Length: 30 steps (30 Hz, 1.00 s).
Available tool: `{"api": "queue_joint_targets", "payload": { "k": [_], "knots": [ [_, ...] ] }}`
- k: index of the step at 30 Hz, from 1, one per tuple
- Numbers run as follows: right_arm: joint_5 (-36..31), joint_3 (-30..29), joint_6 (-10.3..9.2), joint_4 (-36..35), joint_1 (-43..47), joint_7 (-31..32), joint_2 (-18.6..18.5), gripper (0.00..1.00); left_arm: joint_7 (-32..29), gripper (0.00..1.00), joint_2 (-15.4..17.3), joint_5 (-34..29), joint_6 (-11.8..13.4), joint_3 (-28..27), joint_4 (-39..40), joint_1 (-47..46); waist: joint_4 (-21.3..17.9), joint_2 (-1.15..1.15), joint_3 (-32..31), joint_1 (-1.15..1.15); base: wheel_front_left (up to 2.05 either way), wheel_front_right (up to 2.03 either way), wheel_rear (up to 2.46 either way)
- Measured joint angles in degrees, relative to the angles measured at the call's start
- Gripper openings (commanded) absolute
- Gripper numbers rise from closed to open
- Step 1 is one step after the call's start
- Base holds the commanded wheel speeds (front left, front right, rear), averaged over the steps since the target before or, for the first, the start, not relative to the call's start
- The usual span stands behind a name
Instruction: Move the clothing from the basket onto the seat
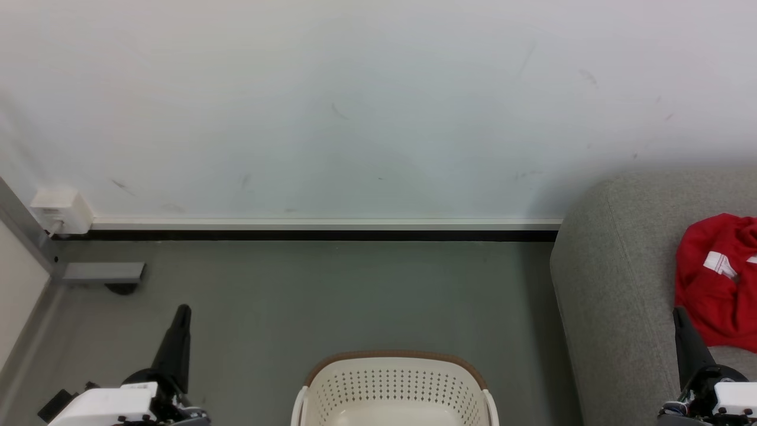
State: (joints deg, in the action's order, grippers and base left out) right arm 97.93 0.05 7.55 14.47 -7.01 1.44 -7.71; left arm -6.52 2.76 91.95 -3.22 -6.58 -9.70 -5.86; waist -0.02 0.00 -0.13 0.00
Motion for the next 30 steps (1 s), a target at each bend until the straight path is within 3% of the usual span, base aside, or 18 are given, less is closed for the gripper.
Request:
{"api": "queue_joint_targets", "payload": {
  "k": [30],
  "knots": [
    [2.0, 2.0, 0.00, -0.4, 0.0, -1.5, -1.5, 0.00, 0.0, 0.00, 0.0, 0.0, 0.0, 0.0, 0.0, 0.0, 0.0, 0.00, 0.0, 0.00, 0.00, 0.00, 0.00]
  ]
}}
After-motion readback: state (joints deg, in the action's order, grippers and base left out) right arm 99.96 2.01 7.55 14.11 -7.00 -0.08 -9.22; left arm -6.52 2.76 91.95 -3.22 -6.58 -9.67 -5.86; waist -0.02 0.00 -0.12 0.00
